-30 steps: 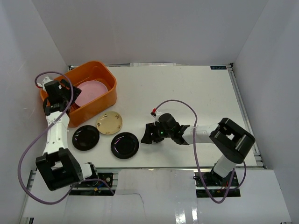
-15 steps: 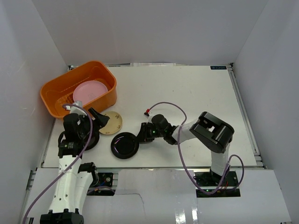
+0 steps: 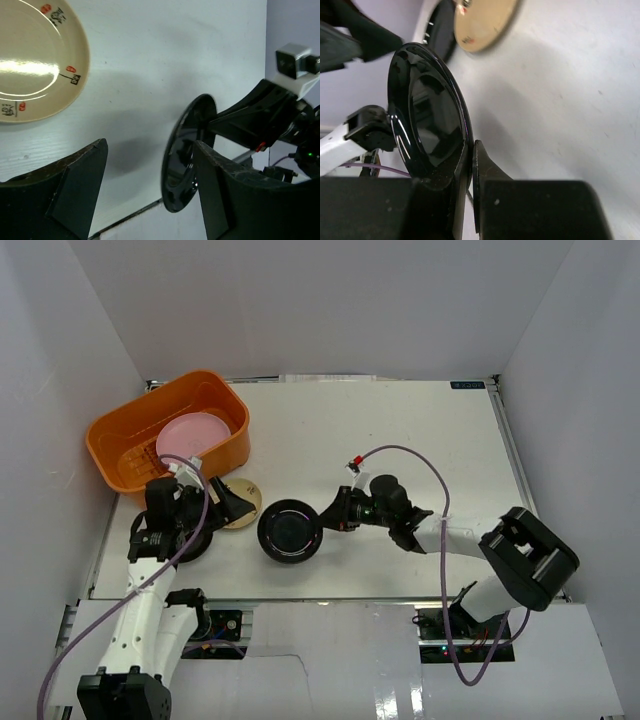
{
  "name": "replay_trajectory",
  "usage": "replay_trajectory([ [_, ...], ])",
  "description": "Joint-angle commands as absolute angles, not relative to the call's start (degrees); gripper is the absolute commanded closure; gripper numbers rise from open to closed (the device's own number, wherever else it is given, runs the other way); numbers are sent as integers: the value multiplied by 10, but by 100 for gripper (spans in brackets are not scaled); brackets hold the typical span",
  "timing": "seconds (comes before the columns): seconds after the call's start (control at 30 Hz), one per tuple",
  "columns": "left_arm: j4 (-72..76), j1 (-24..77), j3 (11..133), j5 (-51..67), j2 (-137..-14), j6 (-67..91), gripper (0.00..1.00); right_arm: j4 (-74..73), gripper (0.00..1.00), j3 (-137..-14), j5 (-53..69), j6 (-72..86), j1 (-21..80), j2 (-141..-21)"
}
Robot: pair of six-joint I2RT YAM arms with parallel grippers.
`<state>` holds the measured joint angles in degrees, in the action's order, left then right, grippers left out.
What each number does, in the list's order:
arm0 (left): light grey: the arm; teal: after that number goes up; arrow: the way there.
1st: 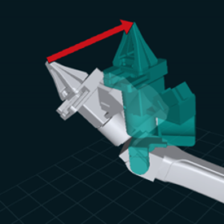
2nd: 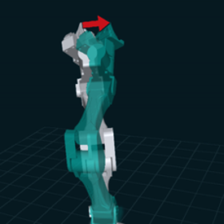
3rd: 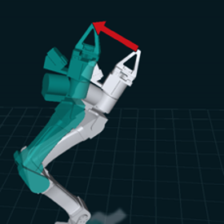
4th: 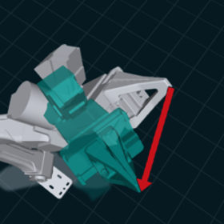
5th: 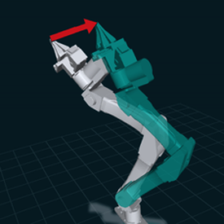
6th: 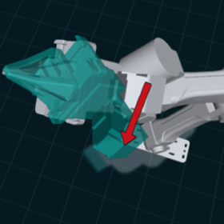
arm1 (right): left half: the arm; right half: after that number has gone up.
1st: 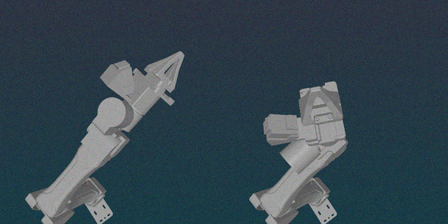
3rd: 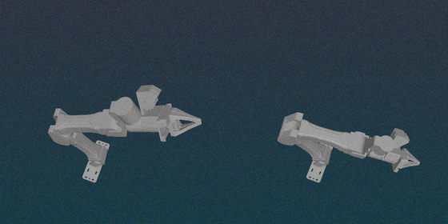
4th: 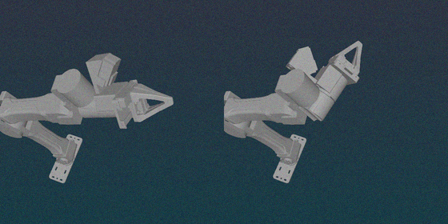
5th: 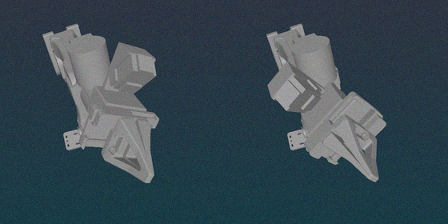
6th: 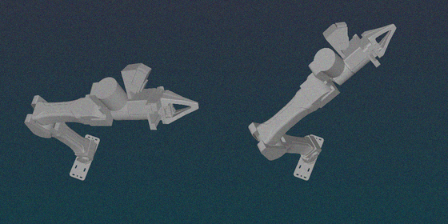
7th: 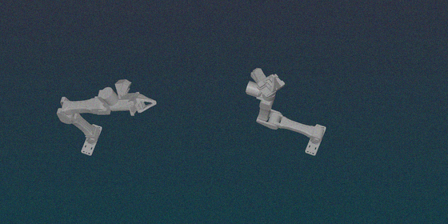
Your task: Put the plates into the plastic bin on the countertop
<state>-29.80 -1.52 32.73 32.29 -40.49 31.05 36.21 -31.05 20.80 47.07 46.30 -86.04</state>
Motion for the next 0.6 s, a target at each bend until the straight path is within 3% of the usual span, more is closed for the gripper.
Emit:
replay_trajectory([
  [0.0,-278,6,322,400,-440,290,22,338,92,-350,236,435,461,-822],
  [0.17,-265,40,317,436,-463,280,30,327,92,-402,243,428,461,-843],
  [0.27,-254,44,313,440,-453,281,40,328,92,-431,254,431,462,-857],
  [0.3,-255,44,313,436,-448,283,48,326,92,-433,254,431,462,-859],
  [0.33,-254,44,314,432,-447,285,73,324,92,-437,253,431,462,-859],
  [0.43,-252,44,314,407,-439,293,95,309,89,-444,251,422,461,-857],
  [0.47,-248,44,313,395,-438,296,100,304,72,-446,247,413,461,-857],
  [0.57,-231,44,316,365,-434,310,100,280,41,-439,243,391,453,-848],
])
